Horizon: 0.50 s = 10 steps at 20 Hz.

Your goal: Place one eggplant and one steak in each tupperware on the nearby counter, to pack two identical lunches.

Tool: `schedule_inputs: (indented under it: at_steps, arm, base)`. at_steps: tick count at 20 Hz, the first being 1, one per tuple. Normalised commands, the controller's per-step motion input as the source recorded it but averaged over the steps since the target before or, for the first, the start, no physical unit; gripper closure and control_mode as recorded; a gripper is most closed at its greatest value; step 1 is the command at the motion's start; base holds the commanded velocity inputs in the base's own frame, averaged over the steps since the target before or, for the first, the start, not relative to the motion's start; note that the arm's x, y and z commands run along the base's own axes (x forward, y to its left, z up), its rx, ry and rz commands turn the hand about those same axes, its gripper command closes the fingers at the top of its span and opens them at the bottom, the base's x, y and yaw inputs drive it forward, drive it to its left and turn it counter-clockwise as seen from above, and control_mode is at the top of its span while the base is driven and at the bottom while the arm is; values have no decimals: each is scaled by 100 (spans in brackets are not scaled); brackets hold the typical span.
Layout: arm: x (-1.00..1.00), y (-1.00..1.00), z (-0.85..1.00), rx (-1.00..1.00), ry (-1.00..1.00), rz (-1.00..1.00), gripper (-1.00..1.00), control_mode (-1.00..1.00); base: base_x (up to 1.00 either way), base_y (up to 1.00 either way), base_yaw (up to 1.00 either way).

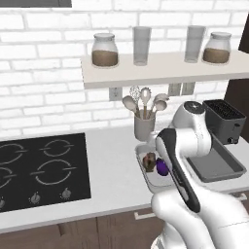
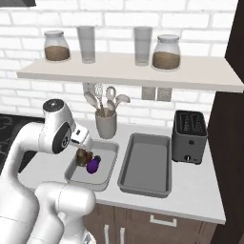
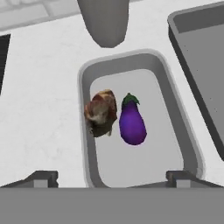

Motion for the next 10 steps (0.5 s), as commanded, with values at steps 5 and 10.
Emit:
schedule_inputs:
  at_steps: [5,10]
  arm:
    - [-100,-20,77,8,-3,-11,-100,-100]
    - [-100,-15,83,1,-17,-15,-100,-100]
  base:
    - [0,0,0]
    - [0,0,0]
